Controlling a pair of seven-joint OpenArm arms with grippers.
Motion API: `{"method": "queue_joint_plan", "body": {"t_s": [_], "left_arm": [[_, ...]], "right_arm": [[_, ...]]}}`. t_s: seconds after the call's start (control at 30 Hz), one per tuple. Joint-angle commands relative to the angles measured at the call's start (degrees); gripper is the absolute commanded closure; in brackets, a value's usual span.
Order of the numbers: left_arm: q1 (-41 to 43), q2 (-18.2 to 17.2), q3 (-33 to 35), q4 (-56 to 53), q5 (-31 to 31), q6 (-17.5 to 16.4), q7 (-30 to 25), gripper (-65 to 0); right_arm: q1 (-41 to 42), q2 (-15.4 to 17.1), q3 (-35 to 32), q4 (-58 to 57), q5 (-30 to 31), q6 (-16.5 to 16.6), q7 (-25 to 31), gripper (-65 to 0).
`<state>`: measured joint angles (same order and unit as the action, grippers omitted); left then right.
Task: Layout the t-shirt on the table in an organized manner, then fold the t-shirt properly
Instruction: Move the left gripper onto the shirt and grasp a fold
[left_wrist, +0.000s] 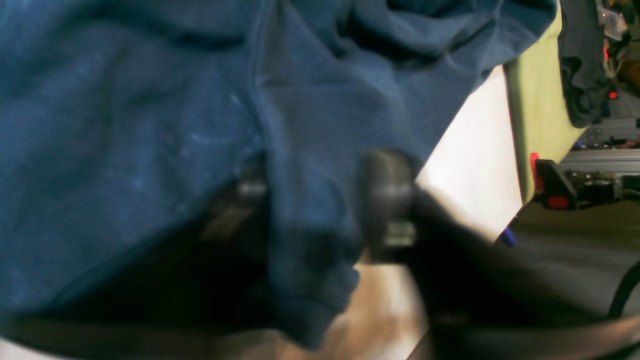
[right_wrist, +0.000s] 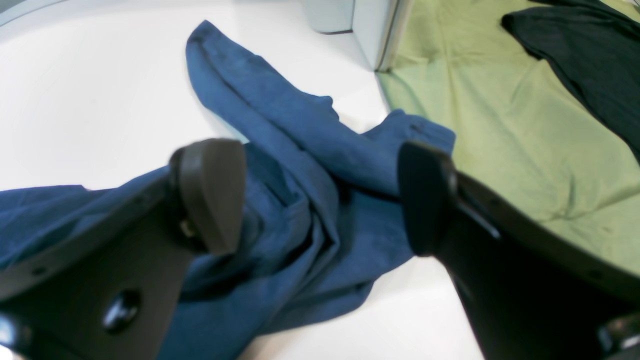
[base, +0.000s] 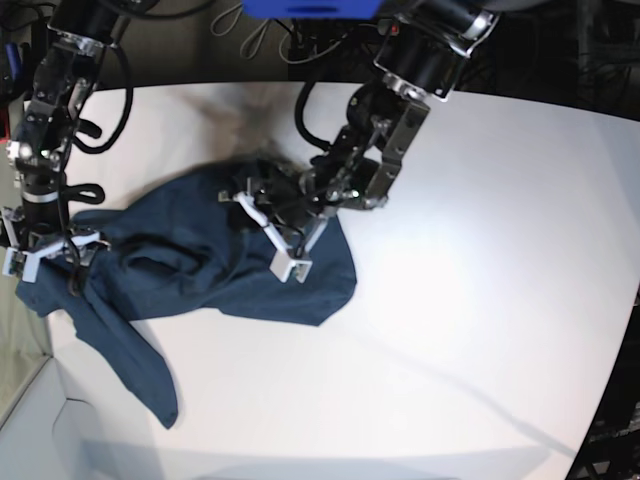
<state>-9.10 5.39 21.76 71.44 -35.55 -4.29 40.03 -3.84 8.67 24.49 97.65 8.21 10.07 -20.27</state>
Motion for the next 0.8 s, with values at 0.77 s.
{"method": "queue_joint_plan", "body": {"t_s": [0.77], "left_arm": [[-28.74, -2.44, -1.14, -6.25, -0.45, -0.32, -25.57, -0.5]], "right_arm": [[0.45, -0.8, -0.01, 1.39, 0.28, 0.0, 1.68, -48.0]]}}
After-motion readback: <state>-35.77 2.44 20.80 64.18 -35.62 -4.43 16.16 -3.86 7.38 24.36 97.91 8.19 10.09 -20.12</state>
